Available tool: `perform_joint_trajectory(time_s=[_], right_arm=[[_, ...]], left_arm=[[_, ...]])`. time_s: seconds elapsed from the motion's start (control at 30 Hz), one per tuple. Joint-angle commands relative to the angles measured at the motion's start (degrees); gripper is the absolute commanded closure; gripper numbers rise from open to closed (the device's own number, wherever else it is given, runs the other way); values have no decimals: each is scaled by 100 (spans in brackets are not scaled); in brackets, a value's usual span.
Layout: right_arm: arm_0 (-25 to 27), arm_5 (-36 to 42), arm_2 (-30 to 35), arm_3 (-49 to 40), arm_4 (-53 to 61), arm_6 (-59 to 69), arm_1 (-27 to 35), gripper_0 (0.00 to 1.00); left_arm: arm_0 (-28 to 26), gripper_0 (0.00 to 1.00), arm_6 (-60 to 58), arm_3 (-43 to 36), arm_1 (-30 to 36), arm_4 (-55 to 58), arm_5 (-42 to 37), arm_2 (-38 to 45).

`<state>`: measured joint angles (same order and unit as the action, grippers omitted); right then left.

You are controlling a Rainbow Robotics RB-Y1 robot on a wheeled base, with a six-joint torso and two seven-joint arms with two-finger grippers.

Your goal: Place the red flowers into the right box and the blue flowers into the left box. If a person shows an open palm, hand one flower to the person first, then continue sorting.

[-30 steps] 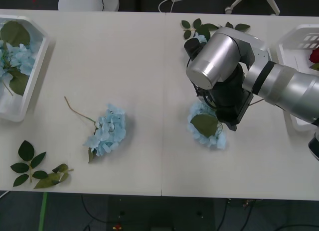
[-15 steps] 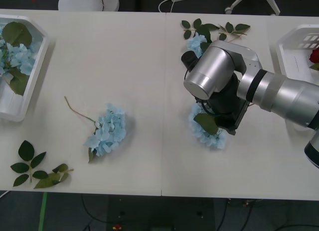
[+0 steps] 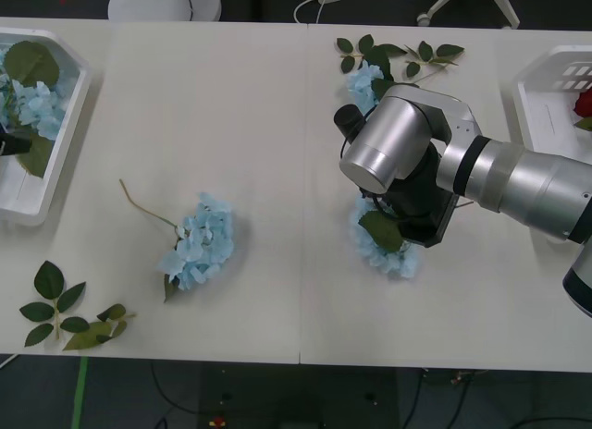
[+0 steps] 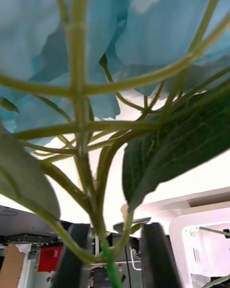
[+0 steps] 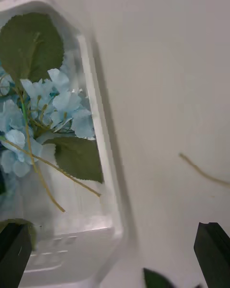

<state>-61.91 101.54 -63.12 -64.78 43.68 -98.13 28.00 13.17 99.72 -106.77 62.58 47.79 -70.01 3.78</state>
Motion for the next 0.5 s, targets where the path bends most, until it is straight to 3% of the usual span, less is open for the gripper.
perform_joint_trajectory(time_s=[0.03,0.27,0.5], right_arm=[[-119,-117,-43,27,-71,-206,-154,100],[-128,-213,-34,9,-71,-294,-101,100],[-128,-213,317,-940,281,-409,566,100]], left_arm=[[309,0,1014,-441,334,-824,-232,-1126],[1223,0,2596,95,281,-947,84,-2558],[2550,0,3853,1001,-141,-464,120,-4000]])
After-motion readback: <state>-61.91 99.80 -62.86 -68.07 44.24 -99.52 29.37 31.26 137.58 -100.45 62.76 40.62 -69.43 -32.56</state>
